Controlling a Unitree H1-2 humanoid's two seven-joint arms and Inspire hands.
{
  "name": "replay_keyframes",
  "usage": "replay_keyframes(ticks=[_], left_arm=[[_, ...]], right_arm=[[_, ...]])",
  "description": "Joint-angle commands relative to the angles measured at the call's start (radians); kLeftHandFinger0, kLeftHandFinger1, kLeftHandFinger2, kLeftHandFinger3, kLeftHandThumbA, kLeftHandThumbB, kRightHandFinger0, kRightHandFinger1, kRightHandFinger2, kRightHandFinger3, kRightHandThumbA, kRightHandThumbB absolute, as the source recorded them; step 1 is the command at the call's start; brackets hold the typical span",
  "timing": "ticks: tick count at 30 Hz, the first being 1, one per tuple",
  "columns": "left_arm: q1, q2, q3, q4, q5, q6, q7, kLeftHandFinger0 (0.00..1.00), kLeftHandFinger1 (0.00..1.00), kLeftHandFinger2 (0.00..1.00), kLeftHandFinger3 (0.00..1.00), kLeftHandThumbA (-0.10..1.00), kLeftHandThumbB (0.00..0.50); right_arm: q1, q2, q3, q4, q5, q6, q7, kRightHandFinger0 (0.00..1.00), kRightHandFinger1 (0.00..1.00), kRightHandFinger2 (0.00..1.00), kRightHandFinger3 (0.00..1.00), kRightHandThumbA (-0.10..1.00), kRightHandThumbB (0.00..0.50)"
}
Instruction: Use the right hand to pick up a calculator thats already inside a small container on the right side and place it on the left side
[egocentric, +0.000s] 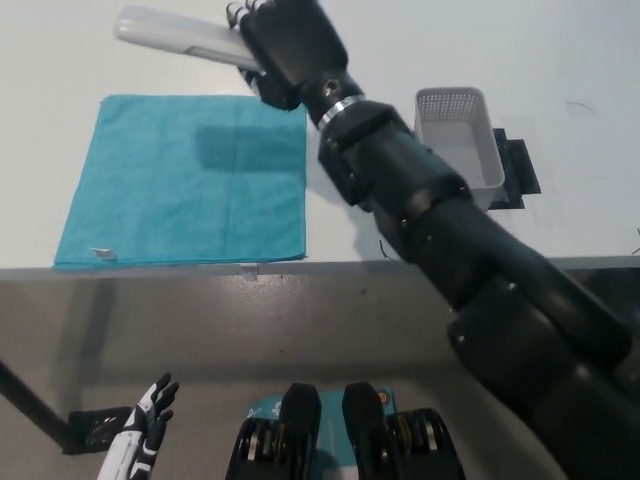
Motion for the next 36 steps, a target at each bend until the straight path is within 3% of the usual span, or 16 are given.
replay_keyframes(ticks=[1,3,5,10,12,15,17,18,19,21,24,27,29,30,35,36], left_arm=[[0.002,0.012,-0.010,-0.040,0.011,0.015,-0.013,1.00,1.00,1.00,1.00,1.00,0.206],[-0.005,0.015,-0.011,-0.036,0.010,0.004,-0.017,1.00,1.00,1.00,1.00,1.00,0.206],[-0.010,0.017,-0.011,-0.029,0.011,-0.008,-0.016,1.00,1.00,1.00,1.00,1.00,0.202],[-0.016,0.021,-0.018,-0.036,0.011,0.000,-0.026,1.00,1.00,1.00,1.00,1.00,0.235],[-0.023,0.020,-0.020,-0.041,0.000,0.007,-0.033,1.00,1.00,1.00,1.00,1.00,0.235],[-0.030,0.017,-0.024,-0.045,0.014,0.011,-0.031,1.00,1.00,1.00,1.00,1.00,0.232],[-0.033,0.016,-0.028,-0.050,0.016,0.016,-0.033,1.00,1.00,1.00,1.00,1.00,0.229],[-0.031,0.016,-0.030,-0.050,0.013,0.010,-0.035,1.00,1.00,1.00,1.00,1.00,0.222],[-0.031,0.013,-0.033,-0.047,0.013,0.009,-0.034,1.00,1.00,1.00,1.00,1.00,0.223],[-0.031,0.015,-0.035,-0.047,0.010,0.007,-0.035,1.00,1.00,1.00,1.00,1.00,0.227],[-0.034,0.019,-0.039,-0.057,0.012,0.008,-0.037,1.00,1.00,1.00,1.00,1.00,0.209],[-0.038,0.021,-0.043,-0.063,0.017,0.005,-0.039,1.00,1.00,1.00,1.00,1.00,0.182],[-0.041,0.021,-0.047,-0.065,0.027,0.007,-0.038,1.00,1.00,1.00,1.00,1.00,0.187],[-0.041,0.021,-0.048,-0.066,0.026,0.010,-0.039,1.00,1.00,1.00,1.00,1.00,0.187],[-0.040,0.019,-0.052,-0.073,0.022,0.017,-0.044,1.00,1.00,1.00,1.00,1.00,0.190],[-0.035,0.019,-0.052,-0.078,0.017,0.020,-0.047,1.00,1.00,1.00,1.00,1.00,0.197]], right_arm=[[-0.100,0.034,-0.007,-0.003,0.070,0.049,0.056,0.00,0.00,0.34,0.28,-0.10,0.310],[-0.096,0.044,-0.007,0.002,0.078,0.059,0.073,0.00,0.00,0.35,0.30,-0.10,0.314],[-0.089,0.050,0.001,0.006,0.079,0.065,0.097,0.00,0.01,0.37,0.41,-0.10,0.307],[-0.069,0.063,0.020,0.012,0.074,0.076,0.142,0.00,0.00,0.12,0.40,-0.10,0.305],[-0.060,0.071,0.043,0.013,0.061,0.077,0.143,0.00,0.00,0.14,0.40,-0.10,0.327],[-0.049,0.083,0.068,0.015,0.062,0.077,0.160,0.00,0.00,0.15,0.54,-0.10,0.334],[-0.038,0.095,0.092,0.016,0.053,0.080,0.171,0.00,0.04,0.19,0.51,-0.10,0.341],[-0.022,0.104,0.109,0.017,0.043,0.090,0.168,0.00,0.00,0.06,0.46,-0.10,0.362],[-0.017,0.104,0.114,0.018,0.047,0.092,0.178,0.00,0.00,0.03,0.45,-0.10,0.423],[0.007,0.109,0.111,0.020,0.068,0.085,0.198,0.00,0.00,0.00,0.47,-0.10,0.421],[0.039,0.111,0.126,0.023,0.068,0.092,0.236,0.00,0.00,0.05,0.52,-0.10,0.370],[0.060,0.114,0.139,0.023,0.064,0.105,0.251,0.00,0.00,0.06,0.55,-0.10,0.404],[0.077,0.118,0.149,0.024,0.062,0.114,0.269,0.00,0.00,0.09,0.57,-0.10,0.368],[0.080,0.120,0.150,0.024,0.064,0.117,0.279,0.06,0.11,0.23,0.60,-0.10,0.349],[0.117,0.126,0.149,0.024,0.077,0.134,0.310,0.00,0.04,0.20,0.61,-0.10,0.357],[0.125,0.126,0.141,0.024,0.086,0.141,0.322,0.00,0.00,0.15,0.60,-0.10,0.364]])
